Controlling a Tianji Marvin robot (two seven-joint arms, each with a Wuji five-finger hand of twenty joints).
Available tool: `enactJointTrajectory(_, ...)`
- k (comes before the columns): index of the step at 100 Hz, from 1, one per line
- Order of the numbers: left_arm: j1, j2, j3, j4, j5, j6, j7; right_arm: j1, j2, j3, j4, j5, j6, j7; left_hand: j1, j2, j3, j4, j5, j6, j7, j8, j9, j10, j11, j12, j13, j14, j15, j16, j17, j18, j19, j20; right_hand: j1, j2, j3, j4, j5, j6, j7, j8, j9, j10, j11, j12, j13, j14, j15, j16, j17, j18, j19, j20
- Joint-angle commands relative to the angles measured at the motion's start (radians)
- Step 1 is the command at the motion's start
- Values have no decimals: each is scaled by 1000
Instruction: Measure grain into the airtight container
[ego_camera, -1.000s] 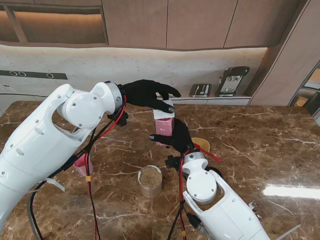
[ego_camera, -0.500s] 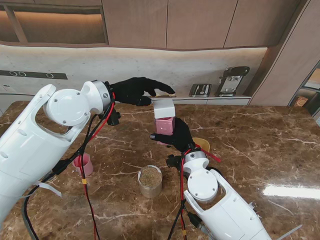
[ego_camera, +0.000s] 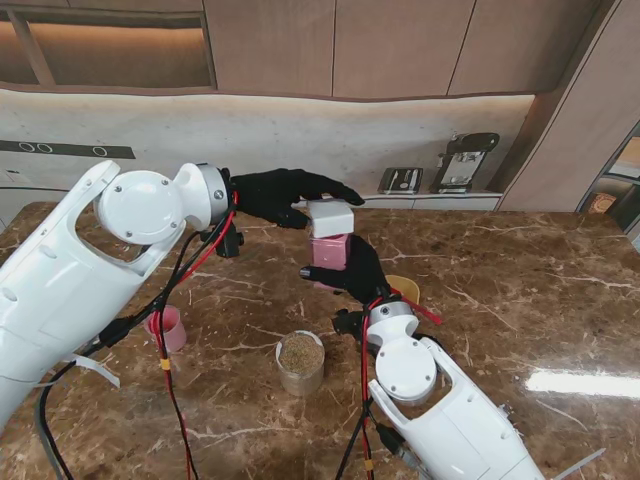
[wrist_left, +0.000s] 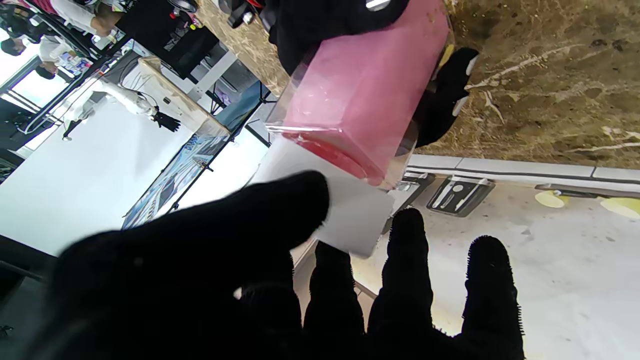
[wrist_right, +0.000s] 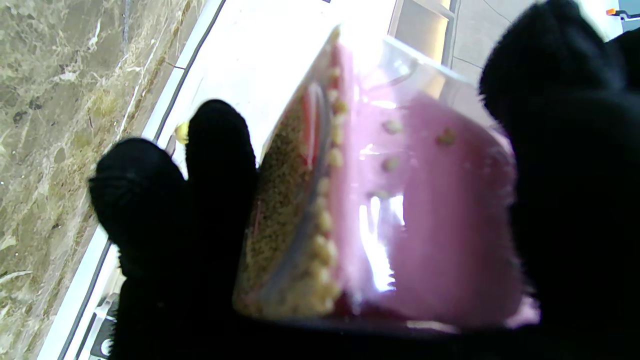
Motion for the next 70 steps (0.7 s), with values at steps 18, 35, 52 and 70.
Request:
enactJointTrajectory(18,-31,5,28,4,-20,18,-65,0,-4,-6,4,0,7,18,-59,108,-189,-26,56,35,73,43,101,11,80,111,40,12,75,140,-5,-7,-27,14,198,226,290,-4,124,-180,179,20,161,-82,189,68,87,-144,50,7,-1,-99,35,11)
enactJointTrajectory(35,-44,11,48,10,10,12,-82,0,-6,-8,8,3,7,15,-55,105,-235,-16,39,59,152,135,62,40,163,299,43,21,144,284,4,-17,-10,33,198,227,290,-4,125,-179,179,21,160,-81,188,68,87,-144,50,7,-1,-99,35,11)
enactJointTrajectory(52,-63,16,76,11,63,3,-93,5,-6,-8,19,-10,-14,10,-71,62,-267,-9,6,168,222,192,58,54,227,400,75,15,199,358,31,-28,58,54,197,226,291,-4,125,-182,179,21,159,-86,188,69,86,-145,50,6,-3,-100,34,10)
enactJointTrajectory(70,-62,15,96,19,74,-4,-86,11,-15,-15,54,-12,-78,-19,-46,47,-279,-17,7,199,243,174,61,65,263,426,96,24,253,403,38,-34,110,44,204,227,291,-3,128,-206,177,23,152,-103,177,63,60,-153,22,-3,-48,-98,9,6)
